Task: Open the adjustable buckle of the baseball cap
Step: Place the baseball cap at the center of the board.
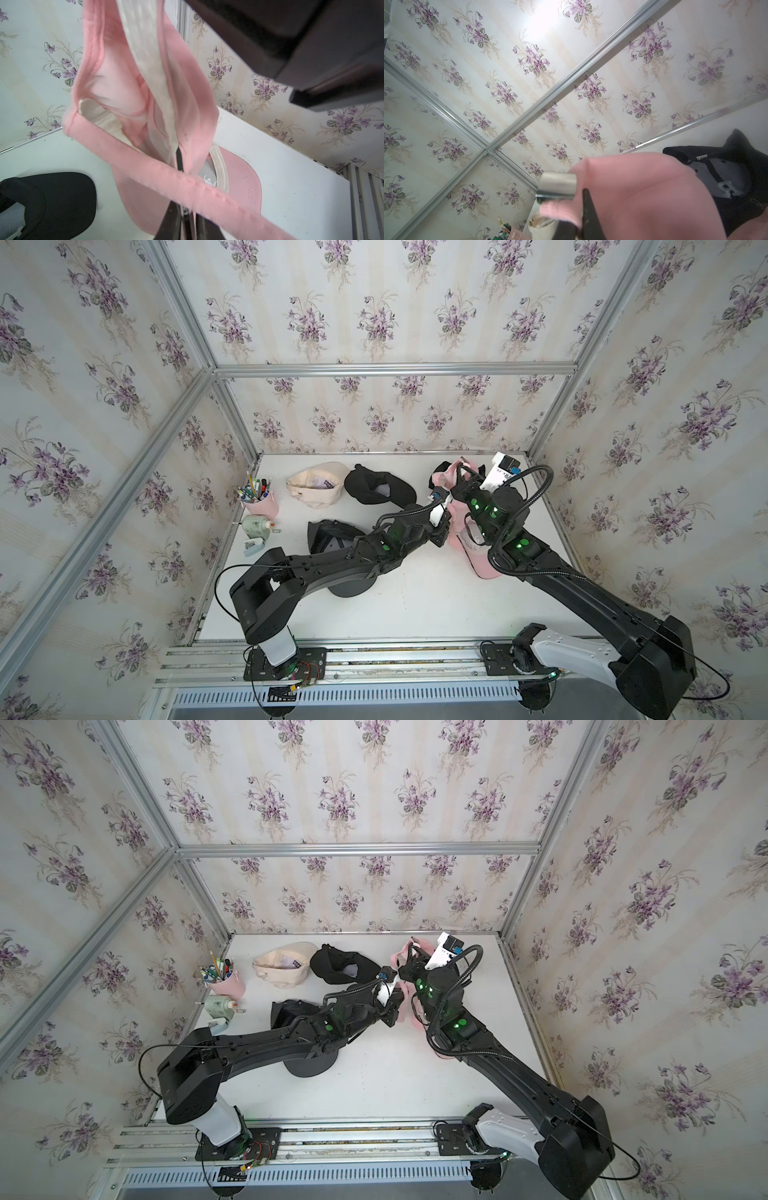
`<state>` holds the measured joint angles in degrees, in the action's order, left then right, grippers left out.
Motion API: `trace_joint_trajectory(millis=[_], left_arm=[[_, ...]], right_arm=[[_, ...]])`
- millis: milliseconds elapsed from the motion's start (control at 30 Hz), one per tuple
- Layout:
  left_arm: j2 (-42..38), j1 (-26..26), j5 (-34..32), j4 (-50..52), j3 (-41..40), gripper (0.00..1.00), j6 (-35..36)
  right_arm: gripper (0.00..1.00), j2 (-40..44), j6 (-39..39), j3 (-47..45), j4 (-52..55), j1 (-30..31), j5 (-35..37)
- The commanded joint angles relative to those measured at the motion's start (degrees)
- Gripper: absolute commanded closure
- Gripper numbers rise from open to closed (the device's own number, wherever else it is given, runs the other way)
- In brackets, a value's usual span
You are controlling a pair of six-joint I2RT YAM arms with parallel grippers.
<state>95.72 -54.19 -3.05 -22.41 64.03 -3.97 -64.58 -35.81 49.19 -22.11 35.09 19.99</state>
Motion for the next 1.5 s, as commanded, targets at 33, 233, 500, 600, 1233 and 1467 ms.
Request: trace_joint_trajectory(millis=[33, 233, 500, 600, 1233, 1467], left_arm=[[-2.14, -0.03, -0.08, 0.84, -0.71, 0.90, 0.11], [-4.18, 0.05, 1.29, 5.42, -1.24, 0.95, -1.37], [-6.80, 2.07, 7.49, 14.19, -0.72, 0.96, -6.58], [-7.80, 4.00, 11.27, 15.54, -2.28, 0.97, -11.06], [-3.20, 14.02, 36.25, -9.35, -16.49, 0.97, -43.18], [1.18, 16.31, 40.89, -25.63, -19.46, 0.96, -57.95]], right_arm=[[0.93, 0.25, 0.74, -0.67, -2.06, 0.09, -2.52], [0.62, 0.39, 5.45, -1.11, -2.21, 0.15, -6.39], [0.30, 0.18, 23.18, 5.89, 8.02, 0.02, -9.72], [0.26, 1.82, 26.44, 5.13, 9.14, -0.11, -10.28], [0.19, 6.42, 25.81, -3.28, 13.49, -5.99, -14.30], [0.19, 5.60, 25.53, -3.48, 15.30, -7.41, -15.11]])
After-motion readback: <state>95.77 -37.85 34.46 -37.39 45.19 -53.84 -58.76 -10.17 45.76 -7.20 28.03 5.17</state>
